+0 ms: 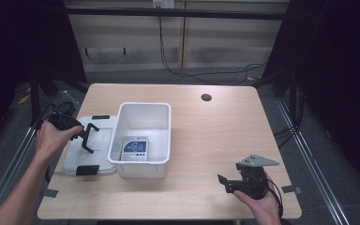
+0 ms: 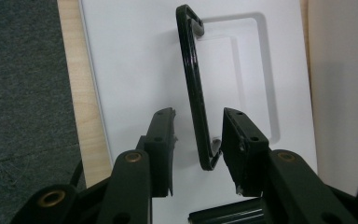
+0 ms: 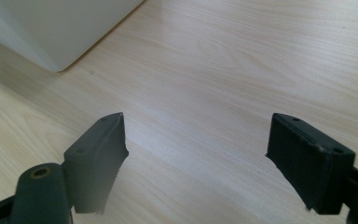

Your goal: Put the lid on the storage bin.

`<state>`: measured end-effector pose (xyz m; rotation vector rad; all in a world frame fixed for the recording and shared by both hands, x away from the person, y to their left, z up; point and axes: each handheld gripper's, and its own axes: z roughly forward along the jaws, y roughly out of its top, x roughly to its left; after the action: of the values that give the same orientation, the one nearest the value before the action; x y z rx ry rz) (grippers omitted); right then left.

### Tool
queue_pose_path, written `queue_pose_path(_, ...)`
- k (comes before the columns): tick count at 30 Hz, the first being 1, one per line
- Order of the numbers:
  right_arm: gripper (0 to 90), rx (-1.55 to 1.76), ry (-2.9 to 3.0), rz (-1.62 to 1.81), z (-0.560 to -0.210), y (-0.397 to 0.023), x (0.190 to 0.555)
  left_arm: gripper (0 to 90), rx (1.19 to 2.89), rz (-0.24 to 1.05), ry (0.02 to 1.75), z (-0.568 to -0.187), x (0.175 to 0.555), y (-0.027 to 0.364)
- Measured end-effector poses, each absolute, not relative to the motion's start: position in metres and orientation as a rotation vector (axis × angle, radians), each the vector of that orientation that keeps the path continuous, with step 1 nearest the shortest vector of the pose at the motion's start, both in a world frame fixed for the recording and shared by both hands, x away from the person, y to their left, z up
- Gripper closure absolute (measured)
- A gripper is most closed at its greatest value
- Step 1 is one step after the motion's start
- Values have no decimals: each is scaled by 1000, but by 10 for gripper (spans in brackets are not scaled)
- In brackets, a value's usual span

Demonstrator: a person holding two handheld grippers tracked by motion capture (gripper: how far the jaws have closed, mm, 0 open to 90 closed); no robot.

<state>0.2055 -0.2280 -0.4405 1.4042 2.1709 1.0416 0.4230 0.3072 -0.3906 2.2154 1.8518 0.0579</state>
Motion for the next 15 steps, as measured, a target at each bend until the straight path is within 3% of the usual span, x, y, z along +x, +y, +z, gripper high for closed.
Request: queue_pose_path(15, 191, 1413, 2185, 1045, -441, -228, 206, 714, 2279, 68, 1912, -409, 437, 286)
